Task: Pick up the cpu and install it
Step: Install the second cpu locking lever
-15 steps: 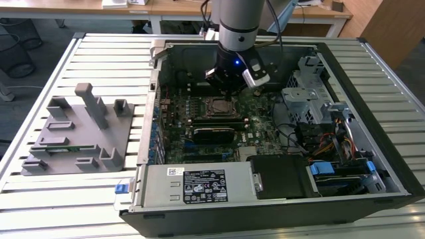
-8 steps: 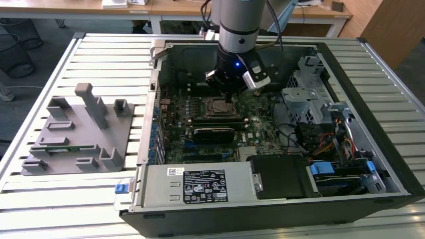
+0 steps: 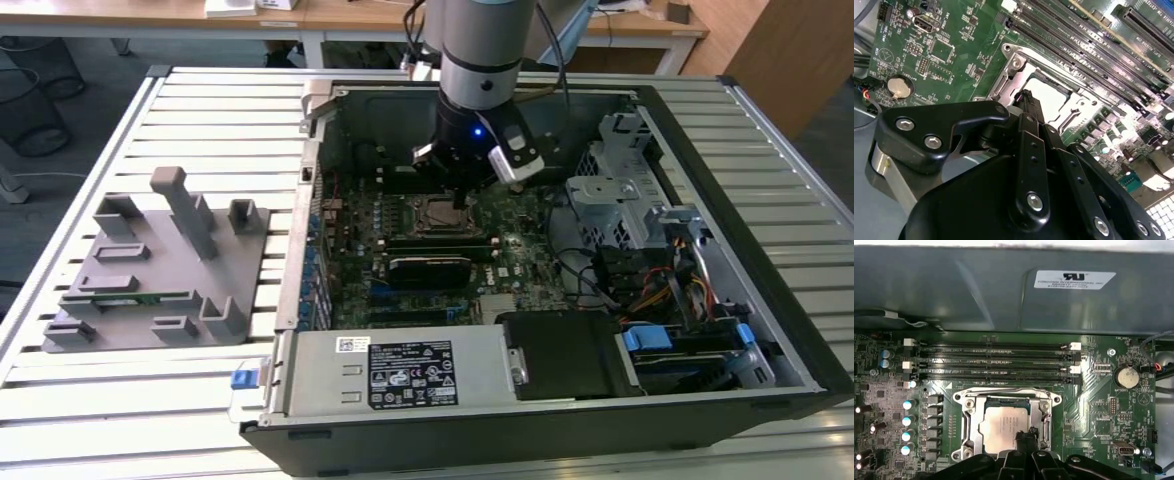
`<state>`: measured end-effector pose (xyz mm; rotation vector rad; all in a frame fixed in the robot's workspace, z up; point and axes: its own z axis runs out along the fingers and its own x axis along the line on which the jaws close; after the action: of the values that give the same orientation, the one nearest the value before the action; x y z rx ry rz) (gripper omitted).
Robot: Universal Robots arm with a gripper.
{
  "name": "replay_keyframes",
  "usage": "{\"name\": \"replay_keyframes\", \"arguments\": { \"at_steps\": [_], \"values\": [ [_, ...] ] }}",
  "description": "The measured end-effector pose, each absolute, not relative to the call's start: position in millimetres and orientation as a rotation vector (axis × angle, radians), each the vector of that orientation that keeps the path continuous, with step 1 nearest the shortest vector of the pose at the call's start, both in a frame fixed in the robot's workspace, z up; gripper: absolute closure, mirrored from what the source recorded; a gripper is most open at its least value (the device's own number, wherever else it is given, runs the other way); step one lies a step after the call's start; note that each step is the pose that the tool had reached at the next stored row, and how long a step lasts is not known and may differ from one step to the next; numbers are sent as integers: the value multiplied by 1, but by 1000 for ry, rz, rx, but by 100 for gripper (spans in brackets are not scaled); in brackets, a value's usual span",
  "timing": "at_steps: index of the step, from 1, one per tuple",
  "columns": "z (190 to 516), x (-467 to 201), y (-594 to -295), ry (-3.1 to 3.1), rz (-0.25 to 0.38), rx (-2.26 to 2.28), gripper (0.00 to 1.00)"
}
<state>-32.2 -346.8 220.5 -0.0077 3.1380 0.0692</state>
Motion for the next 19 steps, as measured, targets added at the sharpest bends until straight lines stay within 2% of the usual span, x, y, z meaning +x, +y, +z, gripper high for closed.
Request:
{"name": "replay_keyframes", "arguments": {
  "at_steps": [19],
  "values": [
    [227, -33, -363, 3138, 69, -8, 89]
  ]
}}
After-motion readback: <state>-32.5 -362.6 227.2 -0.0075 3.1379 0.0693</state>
